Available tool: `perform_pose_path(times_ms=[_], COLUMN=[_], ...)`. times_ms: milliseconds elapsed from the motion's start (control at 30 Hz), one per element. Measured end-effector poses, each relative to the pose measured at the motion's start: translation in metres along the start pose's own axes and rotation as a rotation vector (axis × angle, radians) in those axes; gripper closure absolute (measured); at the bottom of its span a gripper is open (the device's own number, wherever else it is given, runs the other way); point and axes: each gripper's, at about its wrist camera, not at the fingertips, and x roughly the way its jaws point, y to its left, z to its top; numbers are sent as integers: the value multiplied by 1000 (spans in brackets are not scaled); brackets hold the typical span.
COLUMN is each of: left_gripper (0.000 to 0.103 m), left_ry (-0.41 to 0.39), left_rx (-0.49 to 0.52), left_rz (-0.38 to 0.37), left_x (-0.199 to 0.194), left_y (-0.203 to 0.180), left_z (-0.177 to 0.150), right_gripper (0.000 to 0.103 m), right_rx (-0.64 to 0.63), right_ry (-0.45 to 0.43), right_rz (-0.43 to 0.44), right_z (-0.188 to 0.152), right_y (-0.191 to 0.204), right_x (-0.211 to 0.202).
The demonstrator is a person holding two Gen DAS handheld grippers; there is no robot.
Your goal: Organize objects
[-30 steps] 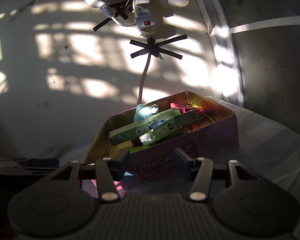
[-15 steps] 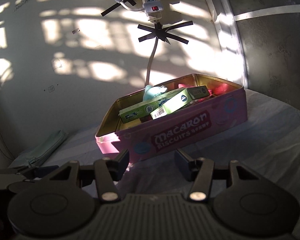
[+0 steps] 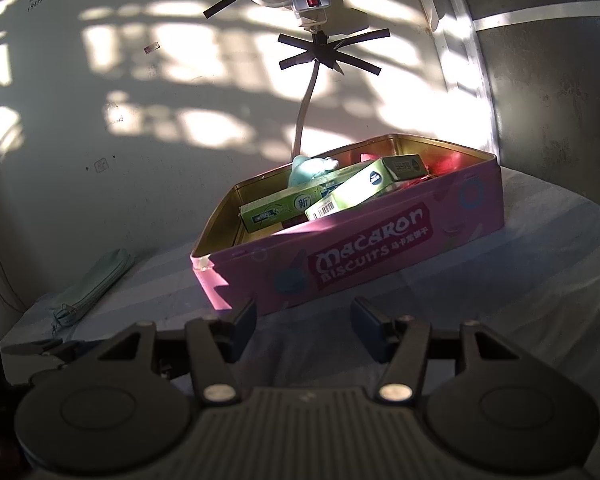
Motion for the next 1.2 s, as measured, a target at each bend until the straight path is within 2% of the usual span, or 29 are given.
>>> perform_pose_path(times_ms=[733,1200], left_gripper=[14,14], left_ry=[15,2], left_rx=[1,-49], left_rz=[19,47], left_x=[7,5], left_y=[1,28], left_z=[-4,-3], right_gripper=[46,46], right_rx=[51,0], right_ry=[7,10], right_rz=[-29,-29], right_z=[-5,-9], right_y=[-5,13], right_x=[7,12])
